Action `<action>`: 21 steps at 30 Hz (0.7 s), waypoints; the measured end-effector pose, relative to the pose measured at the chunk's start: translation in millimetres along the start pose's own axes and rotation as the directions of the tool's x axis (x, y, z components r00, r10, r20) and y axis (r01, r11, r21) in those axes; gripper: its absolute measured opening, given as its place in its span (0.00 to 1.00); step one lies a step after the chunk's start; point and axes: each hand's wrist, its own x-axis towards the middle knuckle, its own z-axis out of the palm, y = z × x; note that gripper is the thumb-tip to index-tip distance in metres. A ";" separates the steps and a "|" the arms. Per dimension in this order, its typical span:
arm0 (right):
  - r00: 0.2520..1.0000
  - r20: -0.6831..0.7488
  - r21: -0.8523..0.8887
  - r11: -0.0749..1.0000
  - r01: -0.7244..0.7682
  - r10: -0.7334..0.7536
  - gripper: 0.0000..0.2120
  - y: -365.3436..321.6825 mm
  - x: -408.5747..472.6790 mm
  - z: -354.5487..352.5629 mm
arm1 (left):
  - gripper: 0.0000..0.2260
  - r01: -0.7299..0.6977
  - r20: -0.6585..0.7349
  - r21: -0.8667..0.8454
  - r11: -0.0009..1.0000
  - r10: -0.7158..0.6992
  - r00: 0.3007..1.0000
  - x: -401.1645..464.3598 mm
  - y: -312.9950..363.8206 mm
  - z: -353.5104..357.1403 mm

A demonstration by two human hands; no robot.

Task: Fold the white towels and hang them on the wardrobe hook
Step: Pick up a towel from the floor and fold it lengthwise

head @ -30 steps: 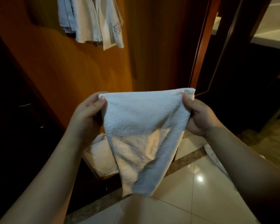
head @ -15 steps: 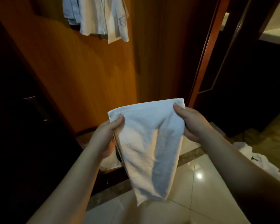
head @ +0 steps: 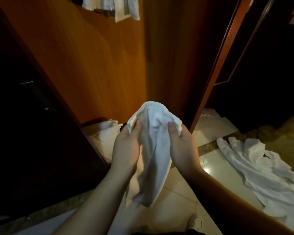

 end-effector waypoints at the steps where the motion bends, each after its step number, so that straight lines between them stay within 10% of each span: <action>1: 0.999 0.037 0.015 1.000 -0.006 0.005 0.14 0.2 -2.0 1.2 | 0.06 -0.021 0.017 0.017 1.000 0.020 1.000 -2.1 -1.5 -1.1; 21: 0.852 0.510 0.221 0.975 0.000 -0.116 0.22 -13.4 9.1 0.7 | 0.28 0.154 0.441 -0.032 0.988 -0.124 0.889 7.4 1.6 -1.4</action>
